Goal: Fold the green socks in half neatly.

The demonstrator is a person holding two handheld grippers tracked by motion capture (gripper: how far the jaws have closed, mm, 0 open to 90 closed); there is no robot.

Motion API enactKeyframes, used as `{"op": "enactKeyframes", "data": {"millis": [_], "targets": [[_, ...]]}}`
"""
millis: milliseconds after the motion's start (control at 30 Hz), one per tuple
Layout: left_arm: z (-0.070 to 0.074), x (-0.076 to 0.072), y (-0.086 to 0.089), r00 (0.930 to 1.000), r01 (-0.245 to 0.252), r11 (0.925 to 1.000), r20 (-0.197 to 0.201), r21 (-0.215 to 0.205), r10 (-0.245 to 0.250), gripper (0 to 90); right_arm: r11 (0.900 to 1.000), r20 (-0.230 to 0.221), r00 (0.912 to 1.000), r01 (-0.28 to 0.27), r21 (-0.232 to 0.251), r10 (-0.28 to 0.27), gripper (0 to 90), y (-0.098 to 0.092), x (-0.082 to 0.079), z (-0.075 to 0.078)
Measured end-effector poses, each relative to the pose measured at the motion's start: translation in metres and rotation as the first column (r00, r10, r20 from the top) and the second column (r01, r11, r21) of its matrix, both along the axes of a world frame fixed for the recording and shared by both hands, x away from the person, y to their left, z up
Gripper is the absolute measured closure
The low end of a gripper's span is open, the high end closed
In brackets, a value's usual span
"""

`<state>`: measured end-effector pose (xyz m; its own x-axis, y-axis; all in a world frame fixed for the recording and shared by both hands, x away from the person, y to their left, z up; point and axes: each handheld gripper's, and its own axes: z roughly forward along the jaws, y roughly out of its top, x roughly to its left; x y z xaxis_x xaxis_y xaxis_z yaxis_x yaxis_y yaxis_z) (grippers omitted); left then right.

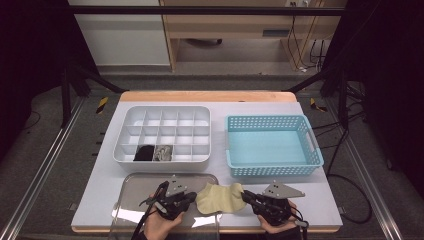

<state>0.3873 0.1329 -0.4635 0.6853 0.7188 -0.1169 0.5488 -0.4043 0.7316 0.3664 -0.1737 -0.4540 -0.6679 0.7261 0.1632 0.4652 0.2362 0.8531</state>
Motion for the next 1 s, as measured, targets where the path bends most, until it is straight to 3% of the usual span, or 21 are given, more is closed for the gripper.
{"op": "enactKeyframes", "data": {"millis": [333,667,1000], "targets": [[-0.005,0.000,0.000,0.9999,0.014,0.9999,-0.008,0.006,-0.014,87.6,0.998,0.003,0.9977,-0.067,-0.016,0.067,84.1,0.026,0.006,0.007],[-0.009,0.000,-0.001,0.9997,0.015,0.9999,-0.020,0.002,-0.015,88.4,0.989,-0.011,0.9890,-0.147,-0.019,0.147,83.4,0.060,0.013,0.007],[-0.010,0.001,0.000,0.9995,0.011,0.9999,-0.030,-0.008,-0.012,88.8,0.980,-0.036,0.9807,-0.194,-0.035,0.192,84.0,0.089,0.019,-0.001]]}}
